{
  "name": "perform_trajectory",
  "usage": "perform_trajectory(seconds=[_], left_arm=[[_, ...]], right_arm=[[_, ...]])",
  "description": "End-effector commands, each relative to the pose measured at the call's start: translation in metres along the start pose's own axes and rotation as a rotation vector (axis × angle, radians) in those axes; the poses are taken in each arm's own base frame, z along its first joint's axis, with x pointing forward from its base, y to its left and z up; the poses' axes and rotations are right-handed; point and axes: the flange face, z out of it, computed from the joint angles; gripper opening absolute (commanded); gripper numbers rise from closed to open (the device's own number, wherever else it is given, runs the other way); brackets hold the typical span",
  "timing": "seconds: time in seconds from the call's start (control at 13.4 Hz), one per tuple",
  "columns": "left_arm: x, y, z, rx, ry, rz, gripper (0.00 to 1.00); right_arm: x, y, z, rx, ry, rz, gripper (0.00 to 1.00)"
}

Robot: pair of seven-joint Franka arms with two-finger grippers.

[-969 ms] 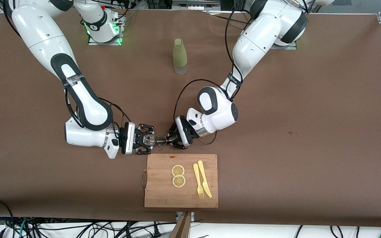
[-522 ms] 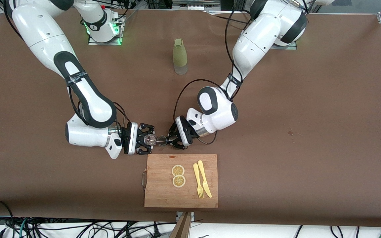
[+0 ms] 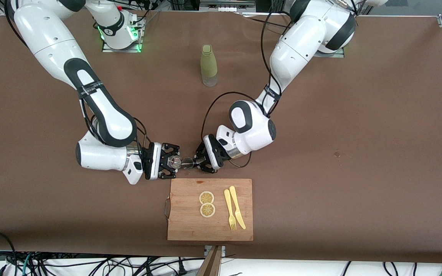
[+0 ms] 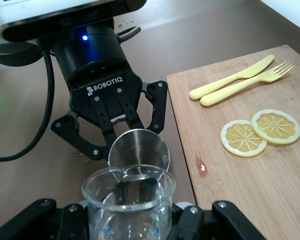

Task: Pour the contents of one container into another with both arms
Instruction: 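Tilt the glass with the right gripper, pouring liquid into the jigger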

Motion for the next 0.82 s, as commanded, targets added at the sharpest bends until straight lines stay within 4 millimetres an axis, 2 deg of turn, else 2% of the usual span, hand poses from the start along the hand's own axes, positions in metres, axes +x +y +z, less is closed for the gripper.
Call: perform_trajectory(seconds=[0.0, 0.6, 0.75], left_arm=[[0.003, 0.000, 0.005, 0.016, 0.025, -0.011, 0.00], [0.003, -0.001, 0.005, 0.016, 0.024, -0.006, 0.00], [0.003, -0.002, 0.004, 0.017, 0.025, -0.007, 0.00]], right_arm=[[0.021, -0.004, -0.004, -0.006, -0.017, 0.007, 0.16], [0.029, -0.008, -0.001, -0.017, -0.125, 0.062, 0.15], [0.042, -0.010, -0.001, -0.025, -0.144, 0.050, 0.15]])
